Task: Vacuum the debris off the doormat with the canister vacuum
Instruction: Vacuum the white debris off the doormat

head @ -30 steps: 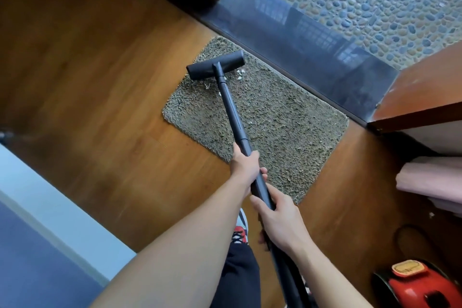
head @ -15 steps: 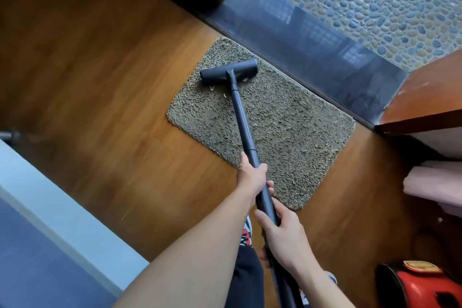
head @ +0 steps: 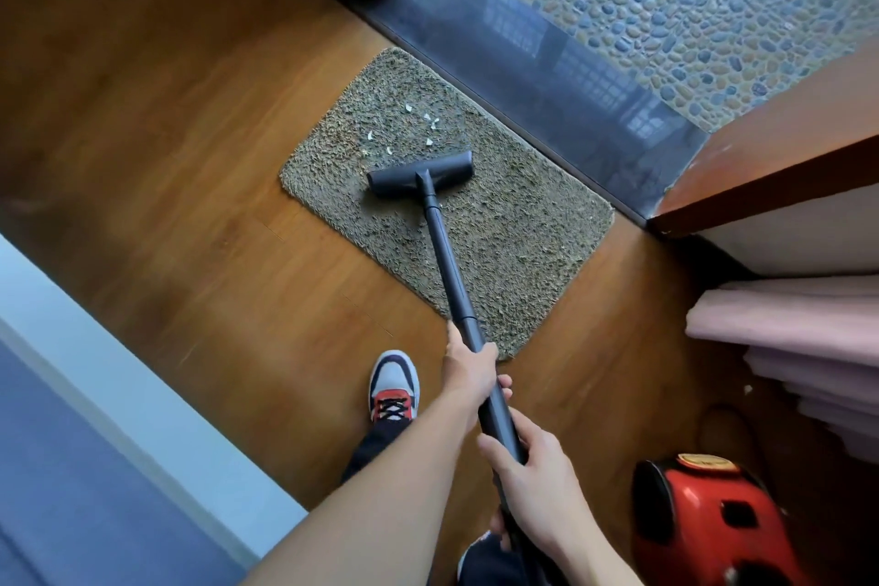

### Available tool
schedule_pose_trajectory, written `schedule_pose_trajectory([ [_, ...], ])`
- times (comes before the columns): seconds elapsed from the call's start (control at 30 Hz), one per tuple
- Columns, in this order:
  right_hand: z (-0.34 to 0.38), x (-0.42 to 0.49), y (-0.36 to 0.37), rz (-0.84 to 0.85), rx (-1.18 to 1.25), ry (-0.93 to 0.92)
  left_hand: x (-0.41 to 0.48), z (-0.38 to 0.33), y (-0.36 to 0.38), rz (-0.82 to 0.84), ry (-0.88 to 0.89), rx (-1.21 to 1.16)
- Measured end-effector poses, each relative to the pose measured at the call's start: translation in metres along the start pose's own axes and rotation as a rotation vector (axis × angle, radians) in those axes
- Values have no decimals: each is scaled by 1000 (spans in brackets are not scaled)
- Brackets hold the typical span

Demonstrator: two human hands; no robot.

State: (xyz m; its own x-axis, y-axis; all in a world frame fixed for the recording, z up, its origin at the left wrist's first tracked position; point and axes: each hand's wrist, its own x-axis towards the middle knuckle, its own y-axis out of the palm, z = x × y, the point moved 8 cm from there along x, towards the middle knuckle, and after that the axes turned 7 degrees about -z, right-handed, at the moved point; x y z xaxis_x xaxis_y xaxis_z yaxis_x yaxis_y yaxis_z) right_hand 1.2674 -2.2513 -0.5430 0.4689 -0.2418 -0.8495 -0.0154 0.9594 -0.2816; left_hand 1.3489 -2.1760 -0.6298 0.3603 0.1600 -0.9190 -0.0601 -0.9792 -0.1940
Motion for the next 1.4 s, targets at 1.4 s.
schedule_pose_trajectory([
  [1.4,111,56,67,69,-99,-138,80,-83,-80,-96,-5,-107],
])
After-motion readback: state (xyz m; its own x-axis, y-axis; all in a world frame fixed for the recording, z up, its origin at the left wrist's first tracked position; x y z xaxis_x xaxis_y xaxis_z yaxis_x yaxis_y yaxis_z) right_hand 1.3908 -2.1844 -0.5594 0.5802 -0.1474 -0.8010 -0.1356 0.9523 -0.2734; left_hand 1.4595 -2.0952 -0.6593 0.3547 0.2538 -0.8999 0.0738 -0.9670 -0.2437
